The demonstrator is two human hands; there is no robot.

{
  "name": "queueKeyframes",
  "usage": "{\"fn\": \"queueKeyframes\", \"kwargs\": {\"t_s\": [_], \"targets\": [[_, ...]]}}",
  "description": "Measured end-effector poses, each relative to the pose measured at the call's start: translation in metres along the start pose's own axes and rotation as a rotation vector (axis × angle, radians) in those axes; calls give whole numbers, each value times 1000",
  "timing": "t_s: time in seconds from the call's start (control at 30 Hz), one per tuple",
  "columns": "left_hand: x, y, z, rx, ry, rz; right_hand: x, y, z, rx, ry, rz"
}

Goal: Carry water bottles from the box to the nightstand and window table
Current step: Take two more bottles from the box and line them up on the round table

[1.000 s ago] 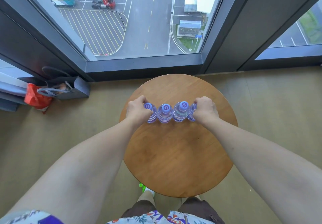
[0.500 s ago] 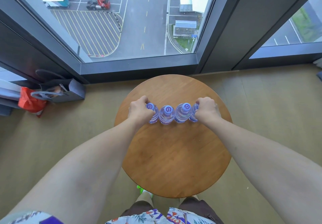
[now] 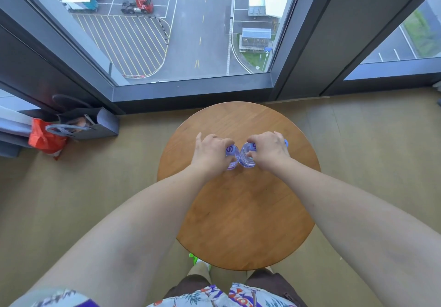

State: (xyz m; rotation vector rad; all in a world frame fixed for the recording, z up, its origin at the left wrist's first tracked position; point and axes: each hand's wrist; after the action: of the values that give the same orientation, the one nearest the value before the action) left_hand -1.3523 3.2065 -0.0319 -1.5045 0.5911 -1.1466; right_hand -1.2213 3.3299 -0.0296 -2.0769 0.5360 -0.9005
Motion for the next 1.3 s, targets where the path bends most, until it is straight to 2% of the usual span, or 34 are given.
{"fn": "queueKeyframes", "kwargs": {"t_s": [0.23, 0.6, 0.73, 0.83, 1.0, 1.17, 1.3], "targets": [[-4, -1, 9, -59, -52, 59, 0, 3, 6, -18, -35, 18], [-1, 9, 15, -77, -74, 115, -3, 0, 4, -71, -27, -42], [-2, 6, 11, -53, -70, 84, 0, -4, 5, -49, -17, -68], [2, -1, -2, -99, -77, 13, 4, -14, 7, 91, -24, -53], [8, 1, -34, 144, -259, -66, 8, -25, 17, 60, 188, -47], [8, 0, -34, 227, -317, -18, 7, -23, 26, 25, 173, 4], [10, -8, -28, 222, -344, -94, 7, -26, 29, -7, 145, -30]]}}
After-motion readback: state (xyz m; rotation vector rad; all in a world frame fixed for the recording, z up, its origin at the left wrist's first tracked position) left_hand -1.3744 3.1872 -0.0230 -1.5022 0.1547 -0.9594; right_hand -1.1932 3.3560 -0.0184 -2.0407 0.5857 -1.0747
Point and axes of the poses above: each hand's wrist, its own x-axis away from the middle knuckle, its own y-axis out of the palm, z = x × y, and after that the axes turned 13 degrees about -x, right-handed
